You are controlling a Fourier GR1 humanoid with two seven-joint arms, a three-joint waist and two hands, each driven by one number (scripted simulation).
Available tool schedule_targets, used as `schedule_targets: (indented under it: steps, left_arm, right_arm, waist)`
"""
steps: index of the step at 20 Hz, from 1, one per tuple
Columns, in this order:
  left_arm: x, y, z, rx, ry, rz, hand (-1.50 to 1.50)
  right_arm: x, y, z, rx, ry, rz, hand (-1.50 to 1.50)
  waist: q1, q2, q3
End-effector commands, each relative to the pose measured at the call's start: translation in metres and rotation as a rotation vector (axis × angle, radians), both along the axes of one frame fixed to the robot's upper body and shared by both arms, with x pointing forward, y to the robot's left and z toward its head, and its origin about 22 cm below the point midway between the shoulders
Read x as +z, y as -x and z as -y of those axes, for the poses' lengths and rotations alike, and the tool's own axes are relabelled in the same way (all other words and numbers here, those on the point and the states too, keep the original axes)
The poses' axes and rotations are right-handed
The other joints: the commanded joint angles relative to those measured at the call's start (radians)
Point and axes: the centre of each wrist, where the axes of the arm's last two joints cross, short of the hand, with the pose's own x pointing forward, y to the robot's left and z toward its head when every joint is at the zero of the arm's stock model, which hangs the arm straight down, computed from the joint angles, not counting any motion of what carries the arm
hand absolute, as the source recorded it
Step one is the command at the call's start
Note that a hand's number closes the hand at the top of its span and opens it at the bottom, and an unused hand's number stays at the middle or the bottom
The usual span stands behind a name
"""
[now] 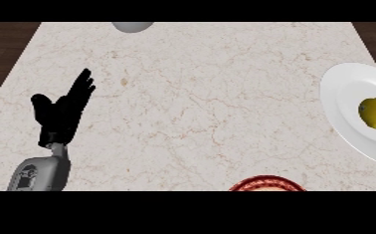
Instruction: Pick the lemon from the placemat and place it in the plate
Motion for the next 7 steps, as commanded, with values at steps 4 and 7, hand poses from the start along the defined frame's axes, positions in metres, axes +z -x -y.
schedule_targets:
  steps: [4,7]
  left_arm:
    - [0.007,-0.001,-0.007,0.003,-0.017,-0.001,0.0]
    - [0.002,-0.004,0.007,0.005,0.024,-0.008,0.0]
  right_arm:
    - [0.002,0.023,0.014,0.077,-0.001,0.031,-1.5]
    - [-0.012,0.025,0.01,0.066,0.008,0.01,-1.5]
  waist:
    - [0.006,0.002,0.002]
    - [0.006,0.003,0.002]
